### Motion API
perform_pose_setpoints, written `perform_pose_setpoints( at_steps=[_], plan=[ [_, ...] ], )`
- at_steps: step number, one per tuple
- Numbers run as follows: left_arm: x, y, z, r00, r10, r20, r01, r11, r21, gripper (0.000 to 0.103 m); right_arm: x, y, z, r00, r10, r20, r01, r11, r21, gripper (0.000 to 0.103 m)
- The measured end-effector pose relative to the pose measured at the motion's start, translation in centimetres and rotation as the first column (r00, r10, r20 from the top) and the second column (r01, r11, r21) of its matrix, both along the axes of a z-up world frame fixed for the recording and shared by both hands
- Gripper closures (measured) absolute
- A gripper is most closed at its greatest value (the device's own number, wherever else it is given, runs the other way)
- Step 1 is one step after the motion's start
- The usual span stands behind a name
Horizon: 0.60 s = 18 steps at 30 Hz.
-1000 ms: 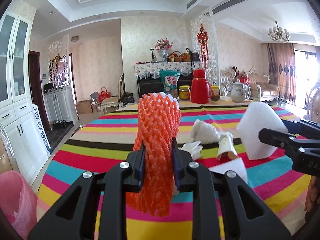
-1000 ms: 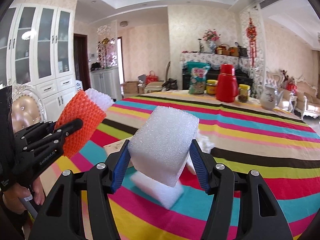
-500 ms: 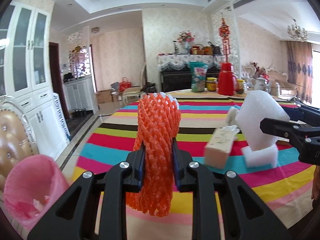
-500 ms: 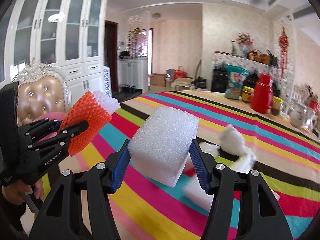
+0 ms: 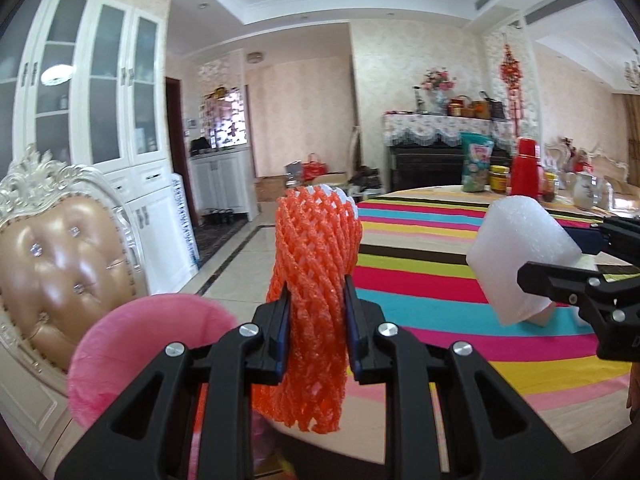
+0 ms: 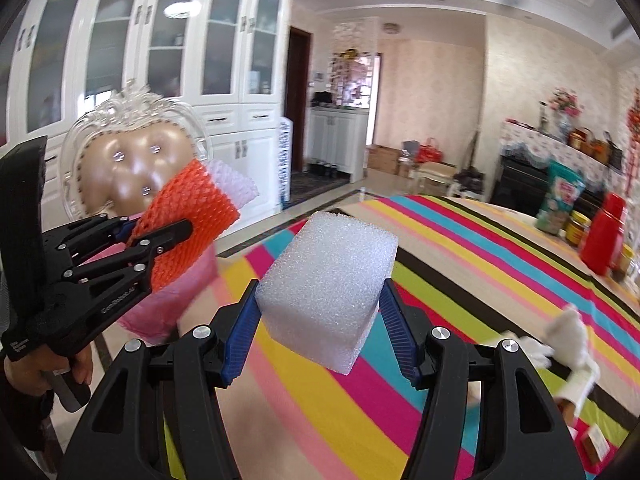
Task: Collect trash
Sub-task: 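Lower the net and foam block over the pink bin and open both tools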
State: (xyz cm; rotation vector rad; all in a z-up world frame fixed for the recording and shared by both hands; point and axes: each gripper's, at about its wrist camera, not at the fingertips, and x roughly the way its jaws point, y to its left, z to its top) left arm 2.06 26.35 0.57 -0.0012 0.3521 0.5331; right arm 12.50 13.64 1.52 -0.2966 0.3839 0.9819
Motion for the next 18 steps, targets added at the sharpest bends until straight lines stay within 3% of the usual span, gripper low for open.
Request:
perform_pose_setpoints(
  at_steps=[13, 18],
  plan=[
    [-5.3, 9.5, -1.3, 0.976, 0.217, -0.038, -0.218, 0.975, -0.032, 0.081, -2.2, 11.4, -1.6, 0.975, 0.199, -0.097, -0.202, 0.979, -0.023, 0.046],
    [-7.0, 13.6, -2.4, 0.961, 0.268, -0.063, -0.273, 0.958, -0.084, 0.081, -3.0, 15.5, -2.4, 0.957, 0.257, -0.135, -0.263, 0.964, -0.030, 0.046]
  ],
)
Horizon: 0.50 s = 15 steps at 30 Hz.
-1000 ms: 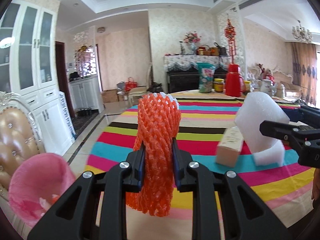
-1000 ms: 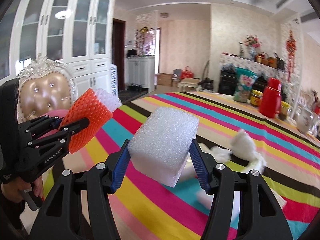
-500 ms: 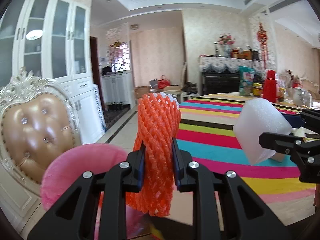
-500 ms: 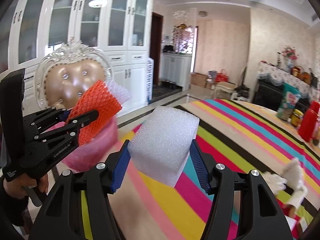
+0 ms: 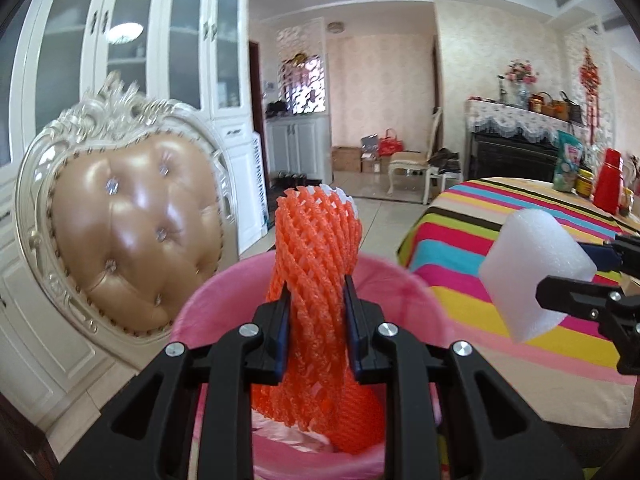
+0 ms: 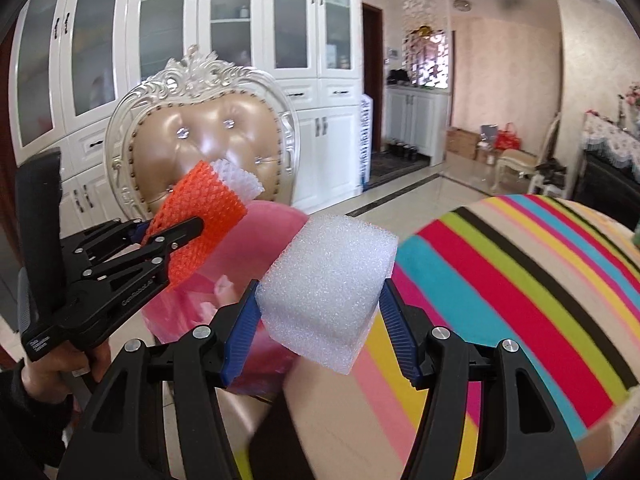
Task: Collect trash
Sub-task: 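Lower the net and foam block over the pink bin and open both tools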
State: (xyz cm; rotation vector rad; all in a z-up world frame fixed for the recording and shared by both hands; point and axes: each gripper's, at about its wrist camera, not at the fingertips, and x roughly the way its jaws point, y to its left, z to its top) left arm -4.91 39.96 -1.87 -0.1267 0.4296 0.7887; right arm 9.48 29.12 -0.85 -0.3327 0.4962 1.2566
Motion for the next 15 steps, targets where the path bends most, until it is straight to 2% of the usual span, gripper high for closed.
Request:
perform_pose_setpoints(
  at_steps=[7, 15],
  plan=[
    [-2.1, 5.2, -2.0, 0.998, 0.057, -0.036, -0.060, 0.995, -0.075, 0.080, -0.9, 3.9, -0.8, 0.996, 0.088, -0.028, -0.088, 0.996, -0.002, 0.046],
    [-2.2, 5.4, -3.2, 0.997, 0.033, -0.075, -0.037, 0.997, -0.065, 0.076, -0.7, 6.7, -2.4, 0.985, 0.133, -0.111, -0.135, 0.991, -0.012, 0.042]
  ],
)
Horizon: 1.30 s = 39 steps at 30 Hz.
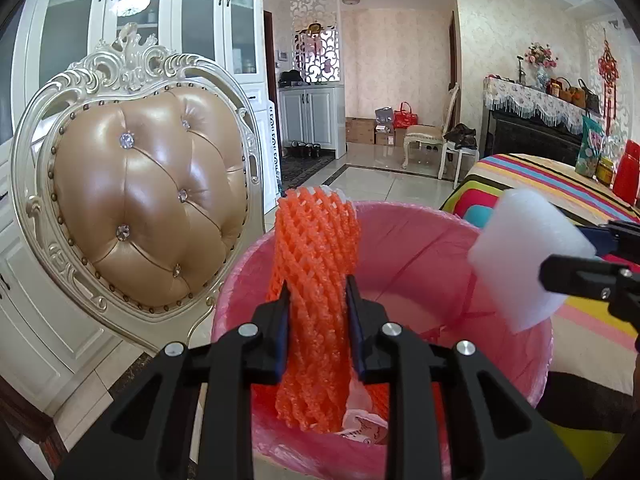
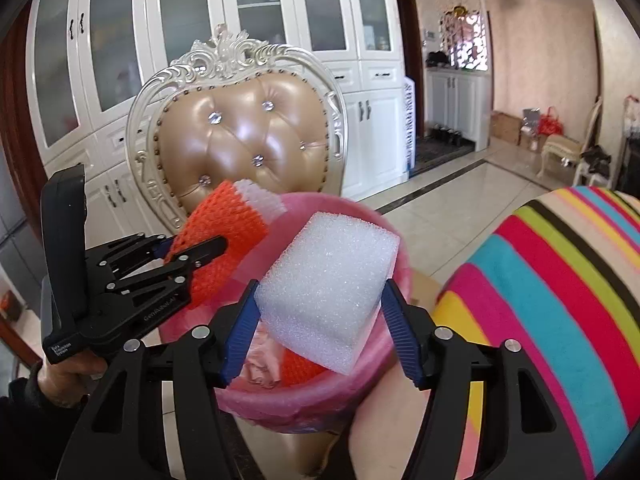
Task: Collect trash
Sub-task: 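Lower the net and foam block over the pink bin and open both tools, then move both open tools back over the table items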
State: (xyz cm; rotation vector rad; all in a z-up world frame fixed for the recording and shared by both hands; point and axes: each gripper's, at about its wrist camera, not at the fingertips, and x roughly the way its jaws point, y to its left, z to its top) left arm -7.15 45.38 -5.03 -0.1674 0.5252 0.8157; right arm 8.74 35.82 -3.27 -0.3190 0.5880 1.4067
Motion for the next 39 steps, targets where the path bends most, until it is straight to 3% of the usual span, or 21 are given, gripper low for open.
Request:
perform_pose_setpoints(
  at_steps=[2, 6, 14, 15, 24, 29, 32, 39],
  plan=[
    [-0.1, 0.0, 0.1, 1.000, 0.011, 0.005, -0.011, 1.000, 0.001, 0.062, -0.1, 0.4, -0.2, 1.000, 0.004, -0.013, -0.004, 1.000, -0.007, 0.023],
    [-0.6, -0.2, 0.7, 0.999, 0.040, 0.019, -0.040, 0.999, 0.005, 0.057, 0.0, -0.5, 0.2, 1.000, -0.008, -0.003, 0.008, 1.000, 0.015, 0.023],
    [-1.3, -2.5, 2.3, 0.994, 0.104, 0.029, -0.106, 0.988, 0.111, 0.008, 0.7, -6.5, 1.8, 0.995, -0.067, 0.078, 0.063, 0.997, 0.047, 0.023],
    [-1.2, -3.2, 2.6, 0.994, 0.103, 0.033, -0.106, 0.986, 0.130, 0.005, 0.8, -7.4, 2.0, 0.993, -0.080, 0.092, 0.075, 0.996, 0.048, 0.023],
    [4.0, -11.0, 4.9, 0.996, -0.086, 0.018, 0.080, 0.975, 0.207, 0.005, 2.0, -18.0, 2.9, 0.954, -0.232, 0.190, 0.222, 0.972, 0.072, 0.022],
    [7.9, -15.9, 6.0, 0.976, -0.213, 0.038, 0.201, 0.958, 0.204, 0.005, 4.8, -25.5, 3.2, 0.897, -0.401, 0.187, 0.390, 0.916, 0.092, 0.022],
    [10.7, -19.1, 6.5, 0.952, -0.300, 0.055, 0.286, 0.940, 0.187, 0.005, 6.7, -30.0, 3.3, 0.844, -0.508, 0.171, 0.498, 0.862, 0.098, 0.021],
    [18.8, -27.8, 6.2, 0.855, -0.517, 0.042, 0.509, 0.852, 0.124, 0.005, 10.8, -37.9, 2.0, 0.717, -0.685, 0.131, 0.683, 0.727, 0.071, 0.020]
  ],
)
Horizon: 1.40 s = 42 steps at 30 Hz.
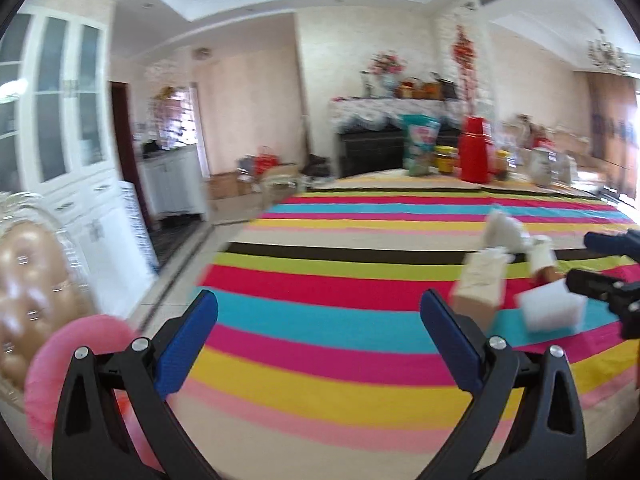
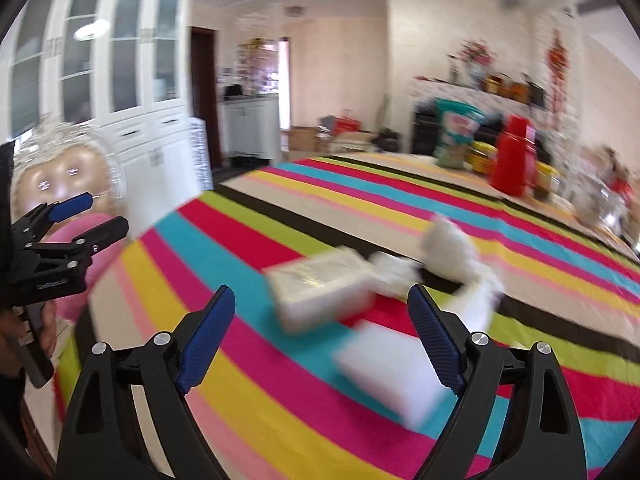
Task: Collect trash
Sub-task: 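Move both open tools back over the table items, then grasp a white foam block with the right tool while the left tool grasps the gold-printed box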
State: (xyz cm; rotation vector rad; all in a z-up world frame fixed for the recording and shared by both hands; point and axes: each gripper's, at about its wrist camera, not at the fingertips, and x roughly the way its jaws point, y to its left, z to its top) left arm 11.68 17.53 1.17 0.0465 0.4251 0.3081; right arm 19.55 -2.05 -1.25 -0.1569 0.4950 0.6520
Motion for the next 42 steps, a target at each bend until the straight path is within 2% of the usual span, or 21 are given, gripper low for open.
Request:
perform_pose_setpoints(
  at_steps=[3, 9, 11, 16, 20, 23, 27, 29, 32, 34, 38, 42],
  plan=[
    [3.1, -2.8, -0.2, 0.997, -0.074, -0.023, 0.073, 0.996, -0.044, 0.005, 1.9, -2.6, -1.1, 0.997, -0.061, -0.039, 0.061, 0.998, 0.001, 0.020],
    [8.5, -6.2, -0.2, 0.993, -0.113, -0.044, 0.109, 0.991, -0.082, 0.005, 5.1, -5.9, -3.0, 0.982, -0.123, -0.145, 0.122, 0.992, -0.019, 0.020],
    [10.0, -6.8, 0.0, 0.992, -0.115, -0.045, 0.112, 0.991, -0.077, 0.005, 5.3, -6.1, -3.5, 0.981, -0.106, -0.165, 0.102, 0.994, -0.029, 0.020],
    [13.1, -8.0, -0.4, 0.993, -0.111, -0.036, 0.108, 0.990, -0.088, 0.005, 4.7, -5.3, -4.3, 0.986, 0.031, -0.161, -0.041, 0.998, -0.057, 0.019],
    [13.5, -7.5, -1.2, 0.989, -0.144, -0.039, 0.139, 0.983, -0.124, 0.005, 4.9, -5.0, -5.0, 0.986, 0.059, -0.155, -0.071, 0.995, -0.075, 0.019],
    [13.2, -7.2, -2.1, 0.984, -0.171, -0.041, 0.166, 0.982, -0.094, 0.005, 5.6, -4.7, -5.8, 0.982, 0.064, -0.178, -0.083, 0.992, -0.099, 0.019],
    [14.0, -5.8, -3.2, 0.977, -0.198, -0.083, 0.177, 0.962, -0.210, 0.005, 6.2, -4.2, -6.4, 0.974, 0.076, -0.212, -0.102, 0.989, -0.110, 0.019],
    [14.2, -5.8, -3.2, 0.973, -0.213, -0.087, 0.188, 0.956, -0.227, 0.005, 6.3, -4.0, -6.4, 0.971, 0.085, -0.223, -0.111, 0.988, -0.104, 0.019],
    [13.8, -6.1, -3.1, 0.976, -0.195, -0.092, 0.179, 0.971, -0.159, 0.005, 6.1, -3.6, -6.5, 0.971, 0.096, -0.220, -0.124, 0.985, -0.119, 0.020],
    [13.5, -6.2, -2.9, 0.978, -0.187, -0.087, 0.176, 0.977, -0.123, 0.005, 5.9, -3.2, -6.6, 0.972, 0.102, -0.213, -0.132, 0.982, -0.134, 0.025],
    [13.4, -6.4, -3.0, 0.975, -0.201, -0.091, 0.189, 0.974, -0.123, 0.005, 5.6, -3.0, -6.6, 0.972, 0.106, -0.209, -0.138, 0.980, -0.146, 0.038],
    [14.1, -7.4, -4.1, 0.962, -0.234, -0.140, 0.218, 0.968, -0.122, 0.005, 5.6, -3.4, -6.4, 0.976, 0.086, -0.201, -0.116, 0.983, -0.139, 0.041]
  ],
)
